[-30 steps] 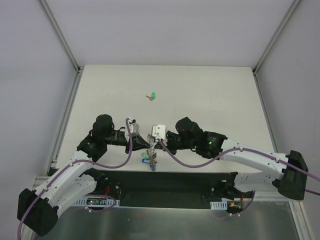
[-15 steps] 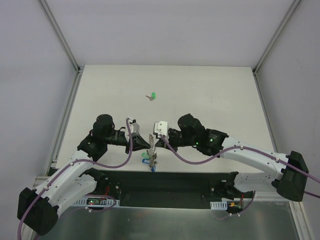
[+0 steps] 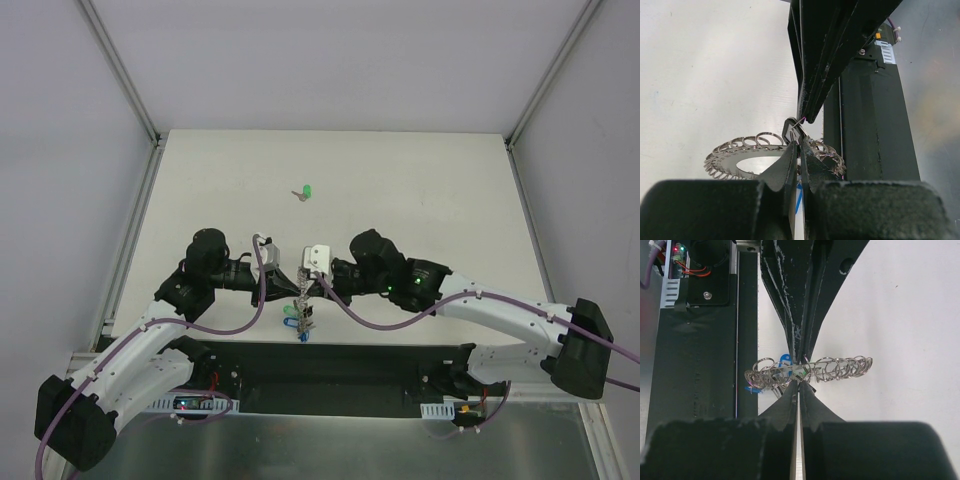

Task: Put the keys on the keyring

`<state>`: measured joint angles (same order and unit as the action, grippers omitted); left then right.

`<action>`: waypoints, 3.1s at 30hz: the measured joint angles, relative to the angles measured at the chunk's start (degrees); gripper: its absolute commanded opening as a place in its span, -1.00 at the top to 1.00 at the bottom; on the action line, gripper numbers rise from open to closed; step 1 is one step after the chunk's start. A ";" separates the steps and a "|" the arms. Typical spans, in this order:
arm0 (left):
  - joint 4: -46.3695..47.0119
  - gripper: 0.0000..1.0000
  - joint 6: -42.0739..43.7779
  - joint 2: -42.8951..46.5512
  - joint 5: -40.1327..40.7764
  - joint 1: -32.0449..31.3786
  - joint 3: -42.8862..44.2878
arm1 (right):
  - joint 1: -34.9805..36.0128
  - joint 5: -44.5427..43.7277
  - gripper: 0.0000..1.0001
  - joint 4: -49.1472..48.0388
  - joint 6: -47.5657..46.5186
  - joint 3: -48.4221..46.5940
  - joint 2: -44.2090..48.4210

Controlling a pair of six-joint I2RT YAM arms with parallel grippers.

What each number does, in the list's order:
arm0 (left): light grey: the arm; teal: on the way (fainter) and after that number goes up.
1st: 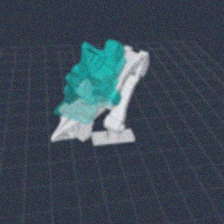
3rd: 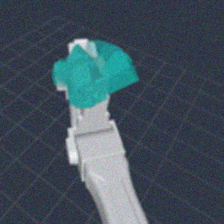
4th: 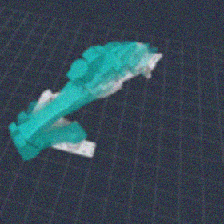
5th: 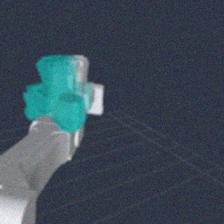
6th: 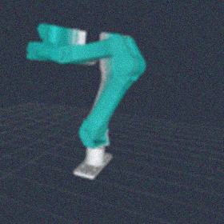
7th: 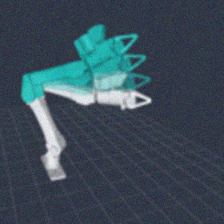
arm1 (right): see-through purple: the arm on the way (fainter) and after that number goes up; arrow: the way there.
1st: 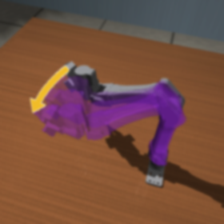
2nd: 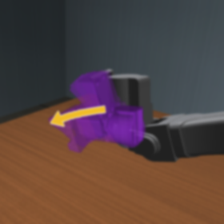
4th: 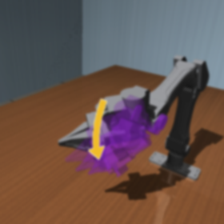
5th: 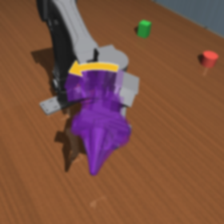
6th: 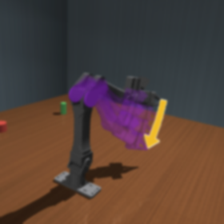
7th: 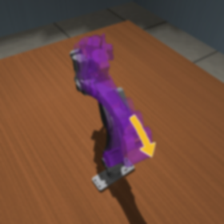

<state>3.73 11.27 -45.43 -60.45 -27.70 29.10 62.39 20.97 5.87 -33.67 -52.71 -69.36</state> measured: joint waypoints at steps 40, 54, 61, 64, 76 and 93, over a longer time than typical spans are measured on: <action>-1.51 1.00 -0.42 10.10 19.56 -0.85 -0.04 | -17.73 -25.05 0.98 28.26 5.44 -3.67 -2.47; -9.07 1.00 -1.53 14.82 30.95 -0.85 -0.04 | -18.69 -30.64 0.98 37.03 4.26 -14.64 -26.97; -10.49 1.00 -1.49 14.97 32.17 -0.81 -0.02 | -17.05 -27.54 0.98 36.41 2.58 -22.62 -37.51; -10.51 1.00 -1.49 14.08 32.17 -0.79 0.00 | -16.74 -26.05 0.95 36.06 1.97 -25.64 -40.13; -10.51 1.00 -1.51 12.81 31.71 -0.31 0.02 | -16.70 -23.74 0.57 34.56 0.68 -27.78 -43.21; -10.51 1.00 -1.84 14.97 31.32 -0.31 0.11 | -20.20 -17.42 0.10 6.32 8.79 1.95 -11.47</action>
<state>-6.79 9.43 -30.46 -29.12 -28.01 29.21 42.19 3.55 12.19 -24.88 -50.76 -80.84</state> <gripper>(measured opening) 0.007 0.448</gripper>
